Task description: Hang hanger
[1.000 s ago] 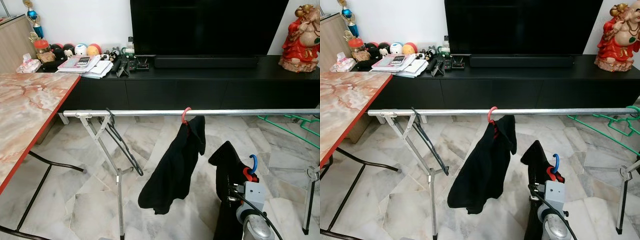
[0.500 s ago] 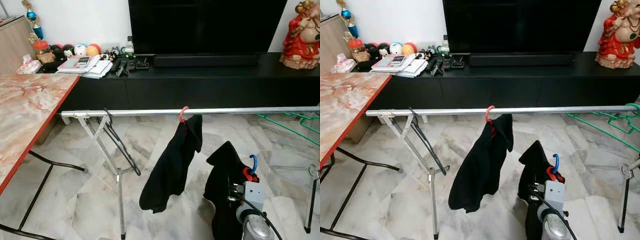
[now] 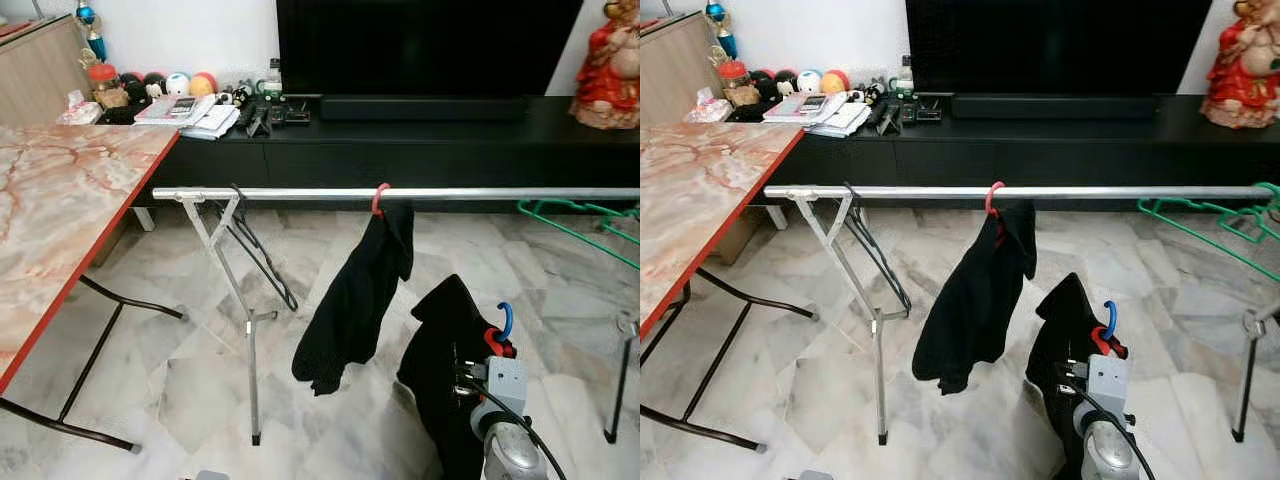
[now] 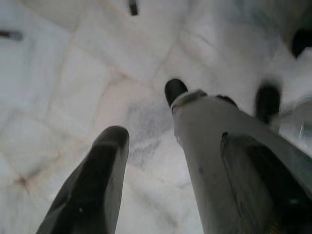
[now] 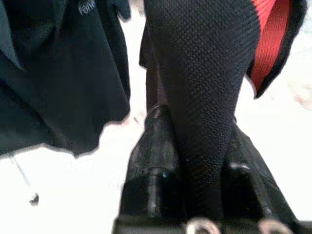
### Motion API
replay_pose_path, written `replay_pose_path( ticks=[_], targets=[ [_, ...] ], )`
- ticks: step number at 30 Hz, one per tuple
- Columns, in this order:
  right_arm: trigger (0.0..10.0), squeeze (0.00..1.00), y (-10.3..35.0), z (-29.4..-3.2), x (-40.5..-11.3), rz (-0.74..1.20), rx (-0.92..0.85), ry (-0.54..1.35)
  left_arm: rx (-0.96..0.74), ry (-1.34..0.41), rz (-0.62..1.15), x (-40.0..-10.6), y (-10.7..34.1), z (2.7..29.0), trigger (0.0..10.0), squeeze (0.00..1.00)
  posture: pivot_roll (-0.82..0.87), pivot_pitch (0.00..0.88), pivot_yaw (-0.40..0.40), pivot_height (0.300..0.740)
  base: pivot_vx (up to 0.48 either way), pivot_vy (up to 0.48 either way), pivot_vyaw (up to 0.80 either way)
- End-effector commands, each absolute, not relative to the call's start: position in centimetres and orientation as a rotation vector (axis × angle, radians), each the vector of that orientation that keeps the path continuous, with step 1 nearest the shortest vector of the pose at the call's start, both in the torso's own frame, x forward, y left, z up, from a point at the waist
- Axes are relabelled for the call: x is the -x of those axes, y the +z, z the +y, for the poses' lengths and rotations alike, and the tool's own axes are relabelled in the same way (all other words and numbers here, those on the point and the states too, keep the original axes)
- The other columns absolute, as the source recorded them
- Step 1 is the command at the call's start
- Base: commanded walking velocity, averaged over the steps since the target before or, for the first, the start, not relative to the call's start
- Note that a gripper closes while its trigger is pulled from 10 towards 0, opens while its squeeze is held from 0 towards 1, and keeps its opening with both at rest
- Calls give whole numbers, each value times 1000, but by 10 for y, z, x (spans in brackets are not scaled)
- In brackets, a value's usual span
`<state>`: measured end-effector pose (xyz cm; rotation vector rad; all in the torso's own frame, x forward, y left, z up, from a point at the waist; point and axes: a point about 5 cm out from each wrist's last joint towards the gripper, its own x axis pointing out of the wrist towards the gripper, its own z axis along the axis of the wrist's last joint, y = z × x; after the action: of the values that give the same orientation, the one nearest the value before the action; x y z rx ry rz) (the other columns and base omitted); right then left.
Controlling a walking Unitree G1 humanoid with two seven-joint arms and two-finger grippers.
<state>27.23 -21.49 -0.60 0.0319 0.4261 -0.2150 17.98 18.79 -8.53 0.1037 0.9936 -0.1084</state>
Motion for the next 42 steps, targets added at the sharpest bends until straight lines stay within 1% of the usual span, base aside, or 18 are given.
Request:
replay_pose_path(
  ticks=[1, 22, 32, 34, 42],
  targets=[
    [10000, 0, 3, -213, -281, 385, -21, -199, -97, -108, 1039, -167, -91, 188, 10000, 0, 94, 54, 18, 740, -300, 0, 0],
    [10000, 0, 3, -208, -284, 387, -21, -187, -118, -112, 1038, -167, -91, 188, 10000, 0, 94, 32, 19, 740, -291, 0, 0],
    [10000, 0, 2, -206, -284, 395, -16, -171, -121, -80, 1022, -167, -91, 190, 10000, 0, 96, 25, 18, 740, 0, 0, 0],
    [10000, 0, 2, -207, -284, 404, -10, -164, -128, -40, 984, -168, -90, 191, 10000, 0, 98, 27, 17, 740, 0, 0, 0],
    [10000, 0, 1, -207, -285, 419, -2, -159, -175, 21, 929, -172, -87, 195, 10000, 0, 99, 39, 14, 740, 0, 0, 0]
  ],
)
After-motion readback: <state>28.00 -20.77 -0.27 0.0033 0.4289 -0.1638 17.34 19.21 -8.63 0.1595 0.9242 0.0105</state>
